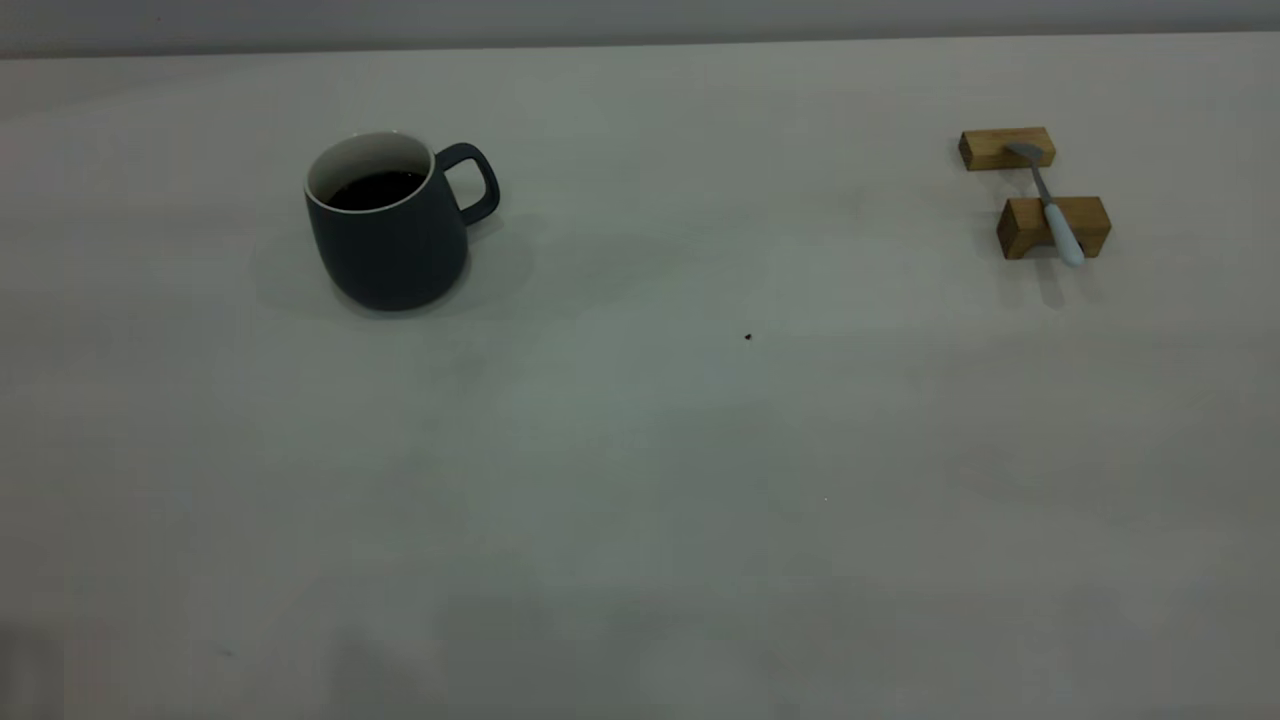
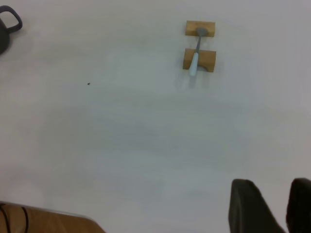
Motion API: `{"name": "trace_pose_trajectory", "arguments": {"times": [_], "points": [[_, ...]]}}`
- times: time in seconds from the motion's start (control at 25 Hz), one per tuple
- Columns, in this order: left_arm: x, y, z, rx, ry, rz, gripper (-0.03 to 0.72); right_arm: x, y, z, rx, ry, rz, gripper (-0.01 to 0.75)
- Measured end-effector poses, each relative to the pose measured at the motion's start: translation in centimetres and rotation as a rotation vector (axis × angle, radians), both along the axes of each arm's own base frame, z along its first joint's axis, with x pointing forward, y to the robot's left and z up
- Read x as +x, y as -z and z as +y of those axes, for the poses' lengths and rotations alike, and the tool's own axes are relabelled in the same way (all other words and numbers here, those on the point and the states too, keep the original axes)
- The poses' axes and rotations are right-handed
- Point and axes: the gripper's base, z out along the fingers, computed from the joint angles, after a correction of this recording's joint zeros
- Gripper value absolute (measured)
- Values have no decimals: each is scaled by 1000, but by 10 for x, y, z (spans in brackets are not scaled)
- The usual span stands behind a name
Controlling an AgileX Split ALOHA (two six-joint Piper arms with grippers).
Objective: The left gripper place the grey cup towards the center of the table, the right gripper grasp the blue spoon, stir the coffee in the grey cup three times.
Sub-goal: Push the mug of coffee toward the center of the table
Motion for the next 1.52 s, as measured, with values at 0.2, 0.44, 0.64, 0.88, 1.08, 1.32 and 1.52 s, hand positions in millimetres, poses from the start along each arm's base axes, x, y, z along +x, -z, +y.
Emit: {"name": "trace_pose_trajectory", "arguments": {"times": [0.2, 0.44, 0.64, 0.88, 1.08, 1.32, 1.52], "points": [[65, 14, 7, -3, 18, 122, 585, 0, 0, 0, 0, 0, 0, 237], [133, 42, 15, 34, 84, 124, 585, 0, 0, 0, 0, 0, 0, 237], [185, 61, 21, 71, 149, 123, 585, 0, 0, 0, 0, 0, 0, 237], [245, 91, 27, 148, 303, 150, 585, 0, 0, 0, 0, 0, 0, 237], [287, 127, 23, 226, 557, 172, 585, 0, 0, 0, 0, 0, 0, 237], [307, 183, -18, 358, 1065, 203, 585, 0, 0, 0, 0, 0, 0, 237], [309, 220, -40, 442, 1308, 204, 585, 0, 0, 0, 0, 0, 0, 237]]}}
